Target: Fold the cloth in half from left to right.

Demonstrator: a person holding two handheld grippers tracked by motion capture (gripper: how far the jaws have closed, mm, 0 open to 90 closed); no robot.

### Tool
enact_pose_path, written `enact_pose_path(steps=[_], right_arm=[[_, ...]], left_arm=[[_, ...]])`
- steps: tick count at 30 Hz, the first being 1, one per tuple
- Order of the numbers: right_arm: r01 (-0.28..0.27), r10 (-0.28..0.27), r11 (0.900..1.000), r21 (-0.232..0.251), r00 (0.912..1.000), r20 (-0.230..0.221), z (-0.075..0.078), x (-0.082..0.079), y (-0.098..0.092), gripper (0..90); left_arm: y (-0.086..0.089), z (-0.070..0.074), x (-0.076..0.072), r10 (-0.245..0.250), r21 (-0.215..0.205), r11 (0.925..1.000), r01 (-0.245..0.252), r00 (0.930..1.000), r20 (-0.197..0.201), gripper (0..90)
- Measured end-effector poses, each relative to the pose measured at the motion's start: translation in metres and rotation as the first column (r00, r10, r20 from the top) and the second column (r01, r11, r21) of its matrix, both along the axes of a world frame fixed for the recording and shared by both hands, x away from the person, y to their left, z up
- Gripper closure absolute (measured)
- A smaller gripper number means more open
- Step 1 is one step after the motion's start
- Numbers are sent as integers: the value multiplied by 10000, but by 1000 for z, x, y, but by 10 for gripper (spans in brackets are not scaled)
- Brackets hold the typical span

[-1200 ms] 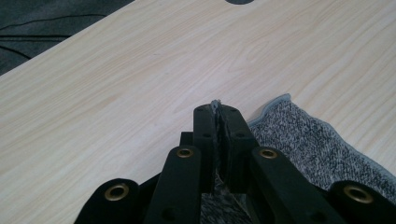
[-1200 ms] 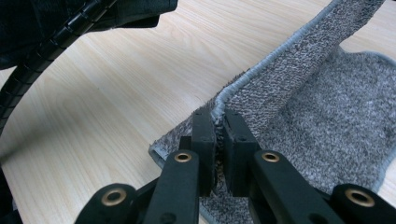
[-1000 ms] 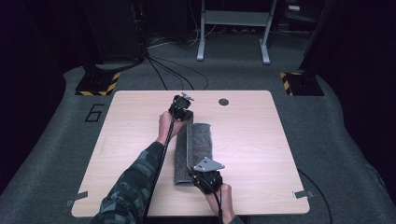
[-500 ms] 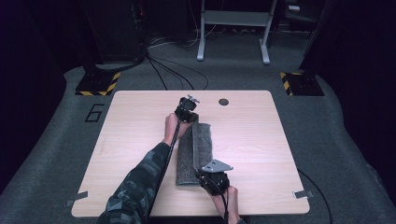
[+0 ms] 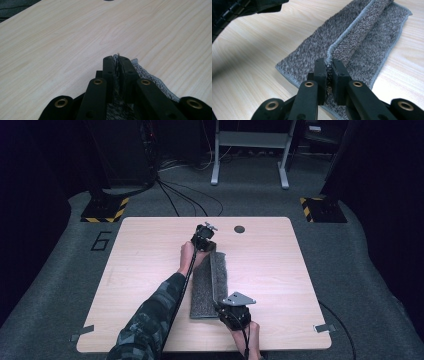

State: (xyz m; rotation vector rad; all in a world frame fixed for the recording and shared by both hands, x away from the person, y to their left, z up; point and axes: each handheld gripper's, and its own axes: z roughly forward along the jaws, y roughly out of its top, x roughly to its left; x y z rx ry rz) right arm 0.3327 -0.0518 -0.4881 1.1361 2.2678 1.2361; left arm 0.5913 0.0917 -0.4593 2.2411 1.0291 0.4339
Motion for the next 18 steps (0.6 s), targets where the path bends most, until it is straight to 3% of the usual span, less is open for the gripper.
enact_pose_path(steps=[7, 9, 13, 18], right_arm=[[200, -220, 9989, -425, 9987, -465, -12, 2, -4, 804], [259, -284, 9985, -475, 9982, -533, -14, 2, -6, 778], [511, -546, 9973, -528, 9962, -678, -16, 3, -12, 707], [973, -1045, 9923, -764, 9897, -974, -18, 3, -26, 609]], left_arm=[[-5, -8, 2, 59, -31, 10000, -60, 9998, -212, 774], [-6, -9, 4, 74, -204, 9998, -81, 9994, -328, 661], [-4, -8, 4, 282, -656, 9974, -306, 9989, -374, 332], [8, 1, 2, 256, -910, 9954, -281, 9992, -291, 184]])
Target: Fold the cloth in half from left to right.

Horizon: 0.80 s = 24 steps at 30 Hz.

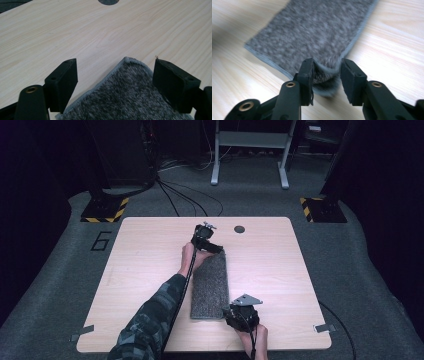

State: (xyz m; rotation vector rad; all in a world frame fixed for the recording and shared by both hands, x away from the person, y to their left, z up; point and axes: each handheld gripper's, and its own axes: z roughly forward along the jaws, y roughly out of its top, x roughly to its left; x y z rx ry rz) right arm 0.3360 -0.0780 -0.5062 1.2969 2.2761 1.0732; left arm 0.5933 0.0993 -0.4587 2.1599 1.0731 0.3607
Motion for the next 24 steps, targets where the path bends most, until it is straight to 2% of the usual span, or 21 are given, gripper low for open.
enact_pose_path(steps=[3, 4, 5, 6, 8, 10, 14, 16, 17, 18, 19, 21, 23, 24], right_arm=[[270, -270, 9996, 7, 9996, -86, 0, -1, -6, 583], [269, -269, 9996, -5, 9996, -60, 0, -1, -10, 566], [491, -490, 9987, 92, 9987, -128, 1, -1, -17, 540], [491, -490, 9987, 92, 9987, -128, 1, -1, -17, 540], [670, -668, 9976, 174, 9977, -92, 2, 1, -22, 493], [690, -688, 9970, 359, 9976, -49, 3, 3, -26, 463], [825, -840, 9943, 674, 9963, 195, 10, 9, -32, 414], [677, -691, 9954, 685, 9974, 191, 10, 12, -32, 369], [546, -552, 9970, 556, 9984, 92, 8, 14, -30, 348], [144, -143, 9998, 136, 9999, -50, 2, 17, -25, 351], [144, -143, 9998, 136, 9999, -50, 2, 17, -25, 351], [-178, 178, 9989, -430, 9998, -27, -5, 17, -20, 348], [-216, 207, 9981, -579, 9997, -151, -10, 16, -17, 339], [-290, 278, 9975, -642, 9994, -185, -11, 15, -17, 339]], left_arm=[[6, 0, -1, 59, 35, 10000, -59, 10000, -4, 170], [10, -1, -2, 101, 119, 9999, -101, 9999, 2, 169], [14, -2, -2, 114, 188, 9998, -114, 9999, -11, 167], [18, -4, -3, 69, 394, 9992, -66, 9999, -73, 167], [25, -8, -3, 155, 507, 9986, -147, 9997, -162, 164], [32, -13, -5, 233, 548, 9983, -220, 9995, -233, 165], [42, -22, -6, 412, 912, 9951, -380, 9986, -336, 166], [45, -27, -6, 618, 1130, 9919, -575, 9975, -350, 168], [47, -29, -5, 618, 1243, 9906, -565, 9973, -388, 168], [48, -31, -4, 701, 1269, 9898, -644, 9967, -412, 166], [49, -32, -4, 732, 1289, 9894, -672, 9964, -429, 166], [50, -36, -3, 780, 1334, 9884, -723, 9962, -384, 164], [50, -39, -3, 808, 1517, 9856, -746, 9961, -347, 165], [50, -40, -3, 811, 1551, 9852, -732, 9957, -451, 164]])
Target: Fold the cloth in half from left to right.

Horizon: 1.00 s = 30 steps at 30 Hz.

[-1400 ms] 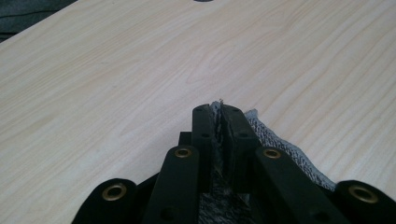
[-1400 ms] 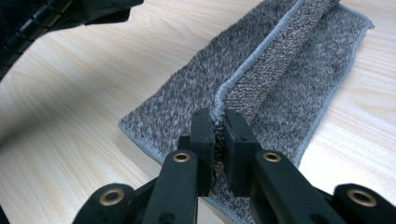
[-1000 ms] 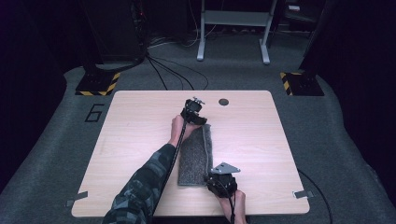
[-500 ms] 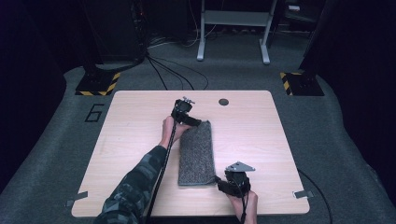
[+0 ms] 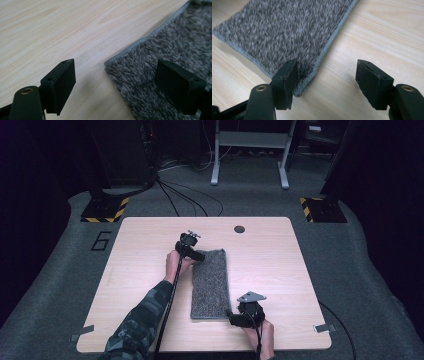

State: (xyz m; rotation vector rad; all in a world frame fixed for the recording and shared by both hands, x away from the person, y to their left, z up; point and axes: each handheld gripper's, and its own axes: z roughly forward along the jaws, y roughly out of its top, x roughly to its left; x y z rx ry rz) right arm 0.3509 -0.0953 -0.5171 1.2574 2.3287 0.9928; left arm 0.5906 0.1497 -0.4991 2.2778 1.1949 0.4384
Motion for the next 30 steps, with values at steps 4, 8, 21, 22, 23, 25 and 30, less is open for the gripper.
enact_pose_path(steps=[4, 8, 21, 22, 23, 25, 30], right_arm=[[159, -159, 9999, 1, 9998, -97, -2, -6, -3, 335], [7, -5, 9999, -128, 9999, 106, -3, -8, -7, 333], [134, -143, 9989, 447, 9997, 189, 7, -10, -17, 309], [145, -156, 9991, 405, 9995, 272, 10, -6, -17, 309], [195, -209, 9986, 488, 9994, 288, 12, -1, -16, 307], [175, -189, 9992, 365, 9991, 390, 16, 10, -14, 305], [88, -91, 9999, 78, 9991, 411, 19, 37, -3, 291]], left_arm=[[1, -5, 0, 26, 17, 10000, -26, 10000, -66, 157], [2, -9, 0, 147, -165, 9998, -146, 9999, 38, 154], [14, 8, -39, -494, -1014, 9935, 514, 9985, 227, 150], [16, 10, -45, -572, -1007, 9931, 599, 9979, 290, 151], [17, 11, -51, -729, -1013, 9920, 749, 9971, 238, 152], [21, 9, -64, -857, -1099, 9902, 866, 9962, 128, 151], [27, 2, -93, -1151, -1302, 9849, 1144, 9934, 19, 149]])
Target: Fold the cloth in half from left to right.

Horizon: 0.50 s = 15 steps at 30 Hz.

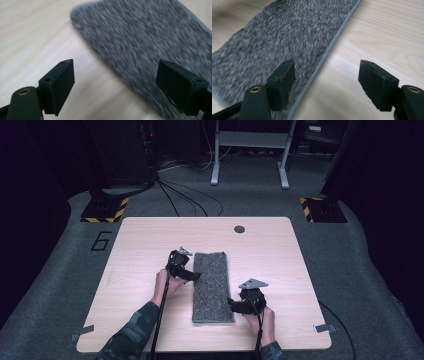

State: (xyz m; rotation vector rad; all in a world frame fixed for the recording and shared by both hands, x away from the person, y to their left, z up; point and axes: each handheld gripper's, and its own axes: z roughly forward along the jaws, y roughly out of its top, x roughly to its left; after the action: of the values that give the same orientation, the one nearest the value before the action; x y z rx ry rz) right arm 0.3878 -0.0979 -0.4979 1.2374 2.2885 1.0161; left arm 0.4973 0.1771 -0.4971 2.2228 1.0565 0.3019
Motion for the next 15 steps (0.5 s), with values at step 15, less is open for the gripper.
enact_pose_path(steps=[15], right_arm=[[174, -215, 9952, -968, 9989, -414, -19, 22, 14, 161]], left_arm=[[-5, -17, -36, -527, 792, 9956, 507, 9983, 239, 150]])
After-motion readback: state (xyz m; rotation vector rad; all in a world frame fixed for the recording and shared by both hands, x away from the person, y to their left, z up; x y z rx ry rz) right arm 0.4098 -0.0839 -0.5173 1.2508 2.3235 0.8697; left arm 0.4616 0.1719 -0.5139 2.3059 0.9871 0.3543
